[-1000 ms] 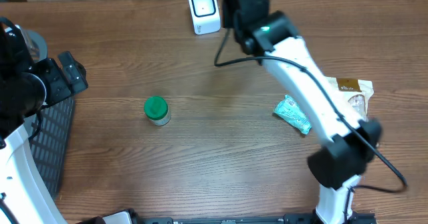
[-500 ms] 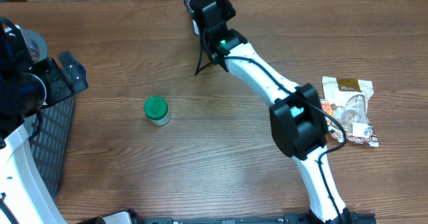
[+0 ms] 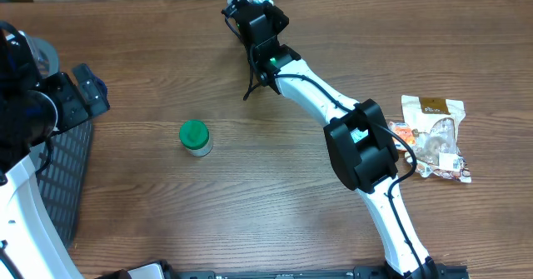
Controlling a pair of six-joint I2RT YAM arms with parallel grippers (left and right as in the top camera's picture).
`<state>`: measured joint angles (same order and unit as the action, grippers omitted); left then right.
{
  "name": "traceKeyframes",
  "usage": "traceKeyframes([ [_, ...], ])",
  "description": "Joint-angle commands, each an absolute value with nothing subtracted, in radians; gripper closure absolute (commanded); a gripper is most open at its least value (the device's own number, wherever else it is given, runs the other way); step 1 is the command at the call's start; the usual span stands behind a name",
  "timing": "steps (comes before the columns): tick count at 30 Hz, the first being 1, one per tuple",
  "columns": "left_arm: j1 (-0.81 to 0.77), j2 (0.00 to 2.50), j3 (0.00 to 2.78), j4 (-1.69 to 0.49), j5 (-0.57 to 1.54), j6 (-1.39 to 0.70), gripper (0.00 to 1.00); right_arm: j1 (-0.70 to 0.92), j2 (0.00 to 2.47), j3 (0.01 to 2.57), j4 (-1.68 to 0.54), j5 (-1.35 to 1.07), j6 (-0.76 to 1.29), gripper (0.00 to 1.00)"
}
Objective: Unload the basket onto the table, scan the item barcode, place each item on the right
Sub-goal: 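Hold the teal Kleenex pack in front of the white scanner, then carry the teal pack right and release it by the pouch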
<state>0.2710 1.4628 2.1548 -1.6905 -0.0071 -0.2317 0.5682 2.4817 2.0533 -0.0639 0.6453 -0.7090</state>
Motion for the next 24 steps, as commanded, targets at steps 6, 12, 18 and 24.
traceKeyframes([
  [6, 0.274, 1.466, 2.16, -1.689, -0.003, -0.213, 0.0, 0.572, 2.479, 2.067, -0.08, 0.662, -0.686, 0.96],
  [12, 0.274, 1.466, 2.16, -1.689, -0.003, -0.213, 0.0, 0.579, 2.402, 2.067, -0.13, 0.672, -0.55, 0.96],
  [18, 0.274, 1.466, 2.16, -1.689, -0.003, -0.213, 0.0, 0.579, 2.236, 2.067, -0.426, 0.515, -0.319, 0.96],
  [24, 0.274, 1.466, 2.16, -1.689, -0.003, -0.213, 0.0, 0.574, 2.045, 2.067, -0.955, 0.283, 0.053, 0.96],
])
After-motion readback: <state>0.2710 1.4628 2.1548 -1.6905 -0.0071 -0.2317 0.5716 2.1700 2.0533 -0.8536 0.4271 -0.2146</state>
